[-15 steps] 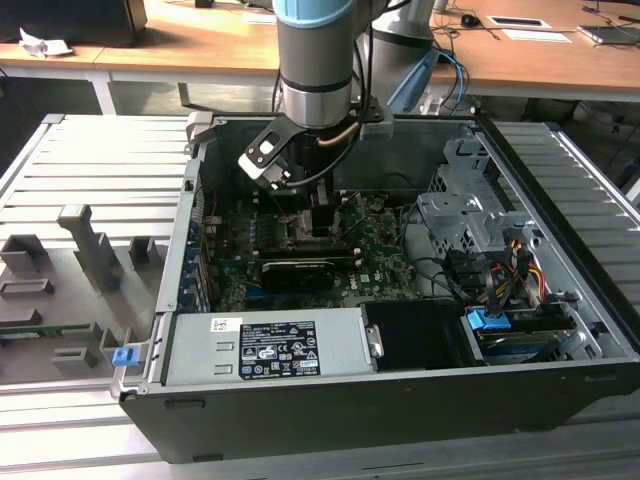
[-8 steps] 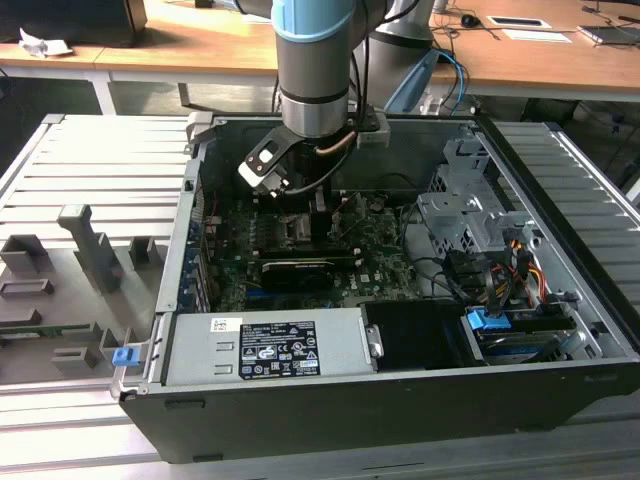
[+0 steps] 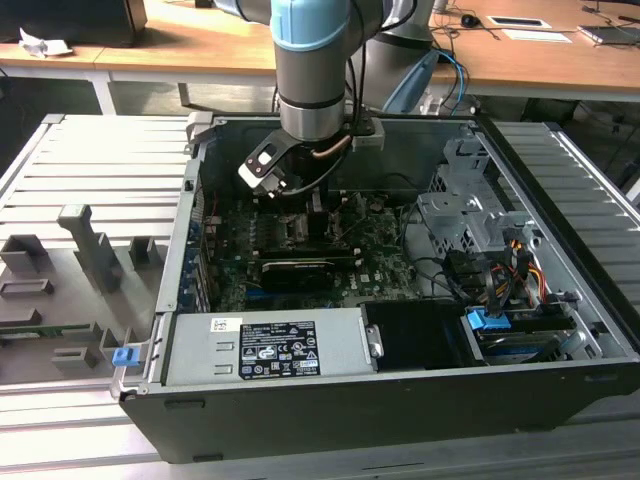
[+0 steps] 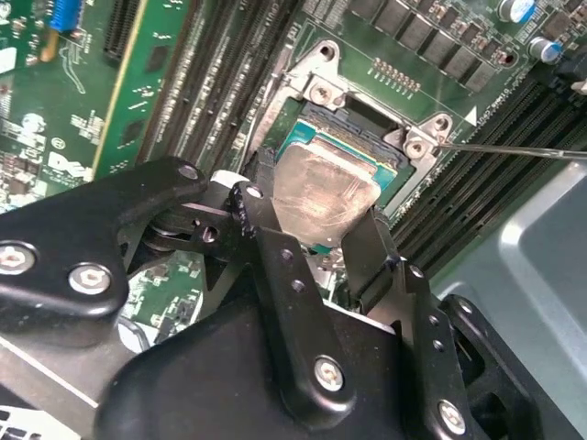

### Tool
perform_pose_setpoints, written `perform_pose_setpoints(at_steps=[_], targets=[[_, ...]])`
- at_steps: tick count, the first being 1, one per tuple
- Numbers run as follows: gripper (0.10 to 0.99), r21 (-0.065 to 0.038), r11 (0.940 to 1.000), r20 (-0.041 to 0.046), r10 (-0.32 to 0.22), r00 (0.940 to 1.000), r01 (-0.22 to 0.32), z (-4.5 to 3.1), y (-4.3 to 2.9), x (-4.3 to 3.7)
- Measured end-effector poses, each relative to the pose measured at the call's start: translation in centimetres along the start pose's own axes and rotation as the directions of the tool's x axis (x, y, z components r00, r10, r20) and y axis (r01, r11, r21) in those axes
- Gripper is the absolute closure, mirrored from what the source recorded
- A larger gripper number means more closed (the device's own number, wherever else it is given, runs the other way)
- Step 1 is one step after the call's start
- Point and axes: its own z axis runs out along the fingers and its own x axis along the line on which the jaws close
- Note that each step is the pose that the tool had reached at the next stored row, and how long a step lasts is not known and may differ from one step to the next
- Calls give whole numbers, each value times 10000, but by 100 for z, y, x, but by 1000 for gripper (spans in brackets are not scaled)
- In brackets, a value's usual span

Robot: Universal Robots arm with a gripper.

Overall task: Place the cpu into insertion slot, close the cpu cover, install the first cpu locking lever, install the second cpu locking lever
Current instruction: 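Place the cpu into insertion slot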

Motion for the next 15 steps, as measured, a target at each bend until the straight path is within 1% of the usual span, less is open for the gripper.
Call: perform_pose_setpoints(at_steps=[2, 5, 8, 15], targets=[[549, 0, 10000, 5, -1, 10000, 1, 28, -4, 26], [549, 0, 10000, 8, -1, 10000, 1, 49, -11, 28], [549, 0, 10000, 15, -1, 10000, 1, 85, -15, 56], [549, 0, 10000, 18, -1, 10000, 1, 91, -15, 58]])
